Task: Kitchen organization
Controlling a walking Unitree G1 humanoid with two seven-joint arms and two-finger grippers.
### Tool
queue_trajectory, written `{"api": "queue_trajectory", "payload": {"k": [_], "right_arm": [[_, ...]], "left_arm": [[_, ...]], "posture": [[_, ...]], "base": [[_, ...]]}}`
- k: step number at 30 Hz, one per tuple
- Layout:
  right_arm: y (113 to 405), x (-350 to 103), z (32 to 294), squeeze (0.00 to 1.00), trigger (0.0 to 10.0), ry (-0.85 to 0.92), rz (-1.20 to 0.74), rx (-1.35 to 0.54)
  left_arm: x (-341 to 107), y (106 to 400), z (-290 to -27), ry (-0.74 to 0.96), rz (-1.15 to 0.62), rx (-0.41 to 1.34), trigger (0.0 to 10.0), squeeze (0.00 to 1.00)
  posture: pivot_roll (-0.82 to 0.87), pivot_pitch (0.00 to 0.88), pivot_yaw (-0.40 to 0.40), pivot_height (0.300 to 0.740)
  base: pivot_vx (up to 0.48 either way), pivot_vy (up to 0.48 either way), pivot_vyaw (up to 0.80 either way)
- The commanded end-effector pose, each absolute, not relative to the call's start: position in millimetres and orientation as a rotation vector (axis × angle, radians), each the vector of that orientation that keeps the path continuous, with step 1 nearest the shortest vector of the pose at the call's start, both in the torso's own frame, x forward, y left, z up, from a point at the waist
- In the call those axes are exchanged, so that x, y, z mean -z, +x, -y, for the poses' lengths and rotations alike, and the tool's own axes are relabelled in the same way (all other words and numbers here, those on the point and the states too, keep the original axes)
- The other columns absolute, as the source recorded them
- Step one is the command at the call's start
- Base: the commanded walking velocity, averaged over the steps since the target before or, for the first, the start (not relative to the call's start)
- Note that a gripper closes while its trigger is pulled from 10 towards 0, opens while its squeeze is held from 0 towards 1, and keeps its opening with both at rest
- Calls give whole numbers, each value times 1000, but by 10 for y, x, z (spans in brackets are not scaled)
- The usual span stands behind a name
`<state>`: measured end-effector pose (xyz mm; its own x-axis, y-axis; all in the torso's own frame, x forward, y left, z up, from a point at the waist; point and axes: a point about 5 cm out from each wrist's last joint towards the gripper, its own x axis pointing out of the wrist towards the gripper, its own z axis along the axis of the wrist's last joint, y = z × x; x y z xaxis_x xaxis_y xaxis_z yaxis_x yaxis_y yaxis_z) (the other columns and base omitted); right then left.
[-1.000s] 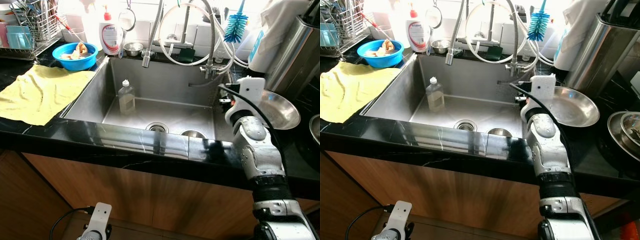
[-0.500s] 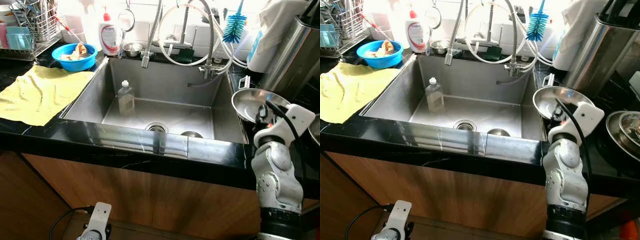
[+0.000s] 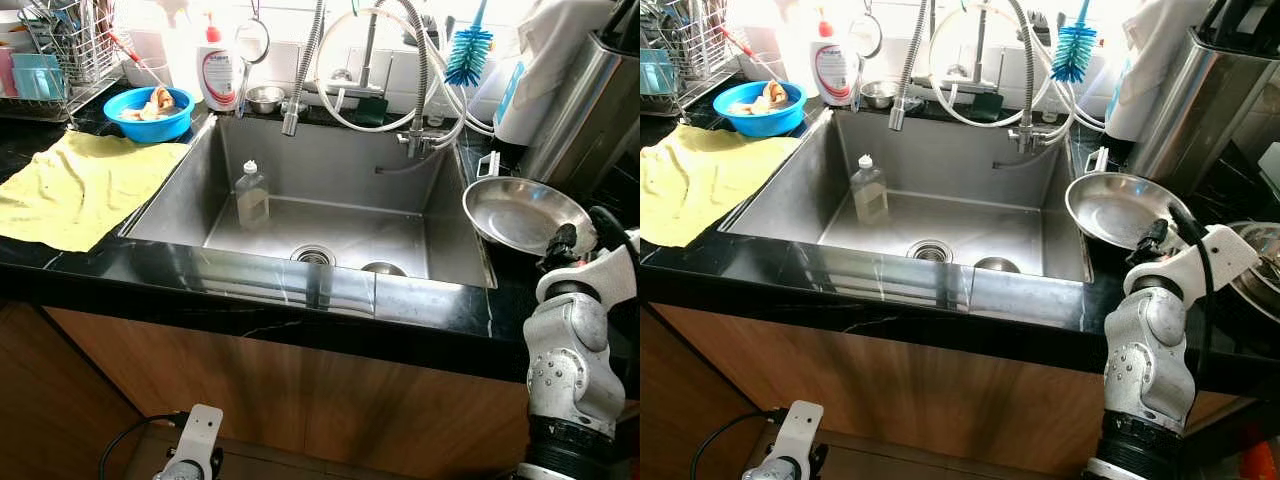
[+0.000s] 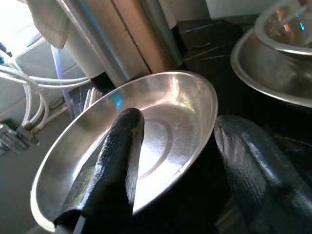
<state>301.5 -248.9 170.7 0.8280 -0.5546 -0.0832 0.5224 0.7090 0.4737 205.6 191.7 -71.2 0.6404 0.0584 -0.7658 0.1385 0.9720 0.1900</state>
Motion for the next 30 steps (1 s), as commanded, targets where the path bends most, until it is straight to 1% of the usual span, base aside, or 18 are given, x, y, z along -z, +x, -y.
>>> {"api": "queue_trajectory", "payload": {"k": [1,9,11,15,16,17,18,30], "right_arm": [[3034,-1716,2500,0,10000,545,64,610],[3103,-1718,2468,0,10000,636,53,605],[3119,-1726,2468,1000,10000,650,60,596],[3130,-1730,2476,1000,10000,646,58,603],[3137,-1721,2488,118,10000,662,53,612],[3141,-1712,2496,118,10000,676,51,618],[3146,-1708,2504,0,10000,688,49,626],[3199,-1729,2608,0,10000,744,55,682]], "left_arm": [[738,2016,-1911,241,-895,54,10000,0],[738,2013,-1913,241,-895,54,10000,0],[740,2010,-1914,242,-896,53,10000,0],[741,2008,-1913,244,-897,55,10000,0],[744,2004,-1910,244,-898,57,10000,0],[746,2000,-1907,243,-899,58,10000,0],[747,1999,-1904,243,-900,59,10000,0],[744,2005,-1898,244,-896,61,10000,0]], "posture": [[-120,0,-62,740],[-116,0,-62,740],[-115,0,-62,740],[-115,0,-62,740],[-113,0,-61,740],[-111,0,-61,740],[-111,0,-61,740],[-109,0,-62,740]], "base": [[0,0,0],[0,0,0],[0,0,0],[0,0,0],[0,0,0],[0,0,0],[0,0,0],[0,0,0]]}}
